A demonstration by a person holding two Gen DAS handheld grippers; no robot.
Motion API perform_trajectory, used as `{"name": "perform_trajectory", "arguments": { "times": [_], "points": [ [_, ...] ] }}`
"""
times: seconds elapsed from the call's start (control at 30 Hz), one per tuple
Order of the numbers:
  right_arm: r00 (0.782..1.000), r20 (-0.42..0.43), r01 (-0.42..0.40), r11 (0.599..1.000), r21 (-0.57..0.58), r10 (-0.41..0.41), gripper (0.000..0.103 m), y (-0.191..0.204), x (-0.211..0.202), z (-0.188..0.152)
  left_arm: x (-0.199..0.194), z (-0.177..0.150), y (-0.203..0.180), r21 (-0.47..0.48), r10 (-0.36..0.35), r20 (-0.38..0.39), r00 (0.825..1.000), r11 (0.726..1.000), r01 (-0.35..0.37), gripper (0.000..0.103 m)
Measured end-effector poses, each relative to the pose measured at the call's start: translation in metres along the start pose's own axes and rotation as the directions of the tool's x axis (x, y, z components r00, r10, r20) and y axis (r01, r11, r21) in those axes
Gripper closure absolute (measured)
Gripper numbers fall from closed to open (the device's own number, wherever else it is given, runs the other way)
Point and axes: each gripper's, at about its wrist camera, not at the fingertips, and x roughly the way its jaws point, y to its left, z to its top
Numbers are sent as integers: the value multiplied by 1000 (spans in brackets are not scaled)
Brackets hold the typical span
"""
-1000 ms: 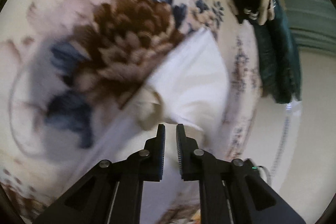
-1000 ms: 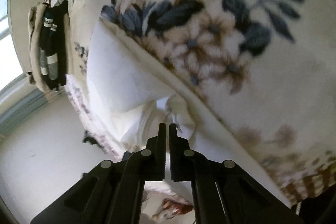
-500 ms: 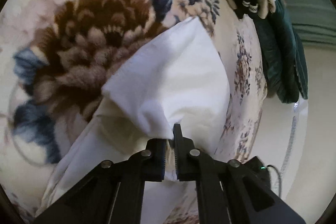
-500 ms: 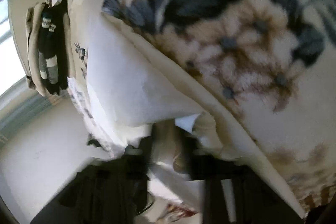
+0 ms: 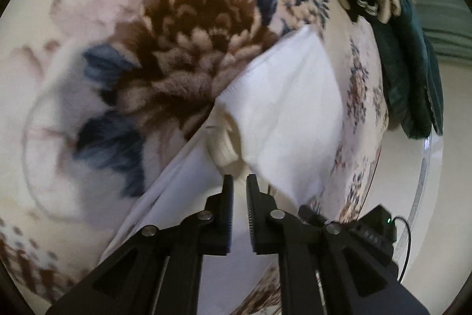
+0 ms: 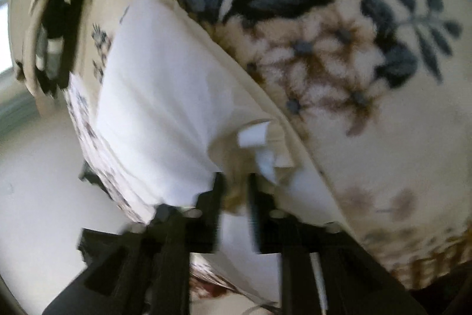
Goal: Fold small clothes
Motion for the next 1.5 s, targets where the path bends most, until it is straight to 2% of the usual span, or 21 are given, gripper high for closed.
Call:
{"name": "perform_trajectory", "arguments": {
  "times": [0.03, 0.1, 0.13, 0.2, 0.33, 0.43, 0.5, 0.63, 0.73, 0.8, 0.87, 0.9, 0.93, 0.97, 1.0, 1.07, 1.13, 1.17, 1.2, 1.27, 1.5],
  "points": [
    [1000, -8, 5, 1000, -28, -5, 64, 2, -6, 1, -7, 0, -3, 26, 14, 12, 1000, 1000, -14, 61],
    [1000, -11, 22, 997, -74, -23, 62, 3, -20, 1, -20, 4, -8, 67, -6, 49, 999, 998, 3, 45],
    [999, 8, 35, 994, -105, -35, 60, 4, -30, 0, -25, 7, -10, 80, -16, 72, 997, 997, 10, 45],
    [998, 40, 51, 991, -125, -47, 48, 1, -43, 0, -31, 15, -13, 102, -13, 108, 994, 995, 2, 45],
    [998, 60, 5, 998, -65, -1, 48, -11, -47, 8, -11, 36, -13, 110, 28, 118, 993, 993, -41, 45],
    [997, 80, -20, 1000, -21, 22, 50, -19, -37, 16, 5, 44, -12, 100, 24, 106, 994, 994, -35, 45],
    [992, 120, -31, 999, -6, 32, 101, -19, -34, 15, 11, 47, -13, 98, 23, 98, 995, 995, -33, 45],
    [988, 151, 49, 998, -28, -45, 103, -22, -40, 6, 12, 45, -17, 122, 27, 91, 995, 992, -38, 45],
    [982, 142, 126, 992, -5, -124, 103, -37, -43, 2, 11, 44, -15, 120, 30, 88, 996, 992, -41, 45],
    [986, 123, 108, 994, 12, -109, 103, -48, -44, 2, 8, 42, -12, 119, 32, 89, 996, 992, -42, 45],
    [994, 107, 3, 999, 32, -7, 103, -51, -49, 4, 4, 41, -10, 119, 36, 94, 995, 992, -47, 45],
    [994, 106, -12, 999, 30, 9, 100, -50, -50, 5, 3, 41, -9, 122, 34, 96, 995, 991, -46, 45],
    [994, 102, -28, 999, 21, 26, 98, -47, -51, 7, 1, 41, -10, 129, 37, 99, 994, 990, -50, 45],
    [995, 94, -42, 999, 7, 42, 86, -41, -49, 10, 1, 40, -11, 138, 49, 104, 993, 988, -63, 45],
    [995, 89, -41, 999, -4, 41, 68, -38, -46, 12, 0, 40, -12, 149, 62, 111, 992, 986, -78, 45],
    [997, 73, -20, 1000, -18, 22, 62, -32, -37, 16, 0, 40, -15, 165, 69, 115, 991, 982, -88, 45],
    [998, 58, 27, 999, -44, -24, 62, -25, -25, 20, 1, 40, -16, 171, 76, 112, 991, 981, -95, 45],
    [997, 65, 51, 997, -59, -47, 72, -20, -21, 19, 2, 39, -16, 172, 76, 110, 991, 981, -95, 45],
    [995, 82, 65, 996, -68, -59, 95, -17, -20, 17, 2, 39, -17, 173, 77, 111, 991, 980, -96, 45],
    [990, 113, 96, 993, -75, -87, 96, -13, -21, 12, 3, 38, -19, 181, 81, 112, 990, 978, -100, 45],
    [980, 174, 114, 989, -91, -97, 98, -9, -42, -7, 6, 39, -17, 173, 68, 103, 992, 981, -86, 45]
  ]
}}
